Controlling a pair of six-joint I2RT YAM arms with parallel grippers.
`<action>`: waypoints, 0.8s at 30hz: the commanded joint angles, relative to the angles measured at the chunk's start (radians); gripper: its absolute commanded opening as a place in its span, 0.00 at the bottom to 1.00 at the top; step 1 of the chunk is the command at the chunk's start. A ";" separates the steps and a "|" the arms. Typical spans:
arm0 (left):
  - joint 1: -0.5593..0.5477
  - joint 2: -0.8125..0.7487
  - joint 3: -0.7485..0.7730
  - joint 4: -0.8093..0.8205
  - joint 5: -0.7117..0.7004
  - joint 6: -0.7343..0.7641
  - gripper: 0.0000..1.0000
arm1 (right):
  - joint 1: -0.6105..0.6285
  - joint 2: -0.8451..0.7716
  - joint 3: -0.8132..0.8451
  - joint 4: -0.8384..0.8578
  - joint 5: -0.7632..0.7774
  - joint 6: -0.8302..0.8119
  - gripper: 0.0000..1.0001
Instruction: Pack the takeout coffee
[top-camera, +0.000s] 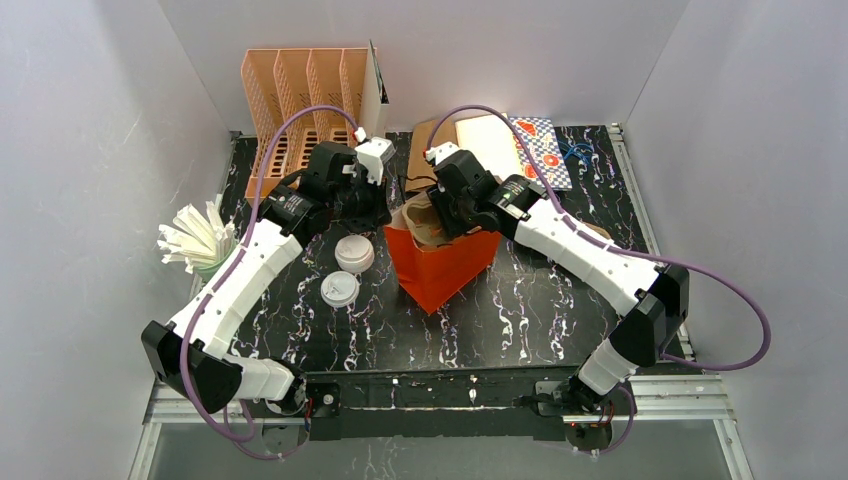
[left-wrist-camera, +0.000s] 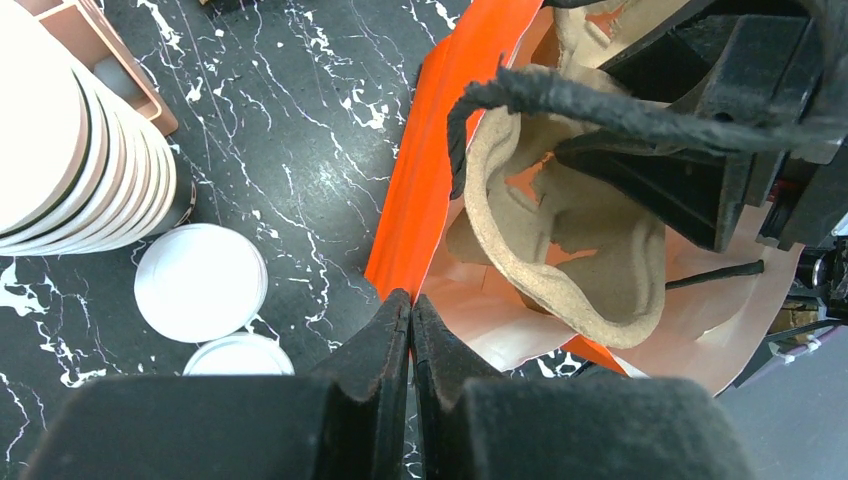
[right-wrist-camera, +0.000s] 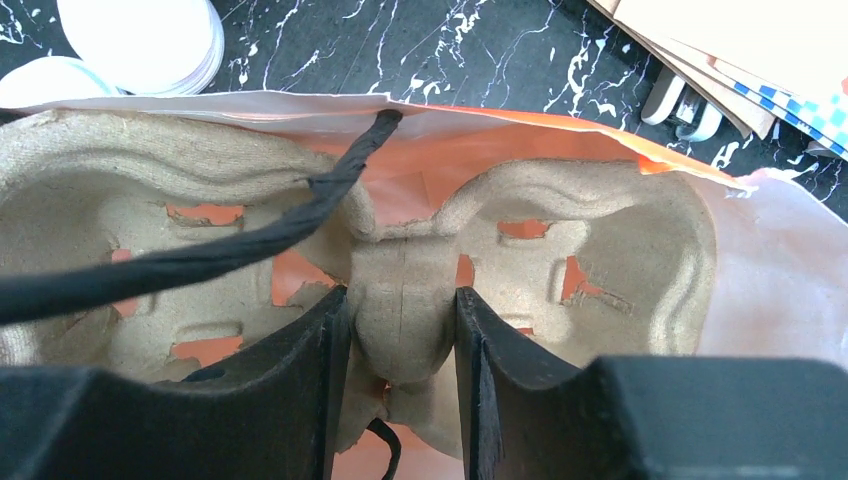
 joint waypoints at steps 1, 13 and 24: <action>0.005 -0.005 0.026 -0.070 -0.005 0.027 0.03 | -0.014 0.008 0.028 -0.029 0.088 -0.010 0.38; 0.005 0.032 0.031 -0.090 0.021 0.005 0.27 | -0.038 -0.029 0.037 -0.022 -0.159 -0.037 0.41; 0.004 0.070 0.071 -0.145 0.093 -0.048 0.43 | -0.050 -0.043 0.012 -0.007 -0.156 -0.036 0.41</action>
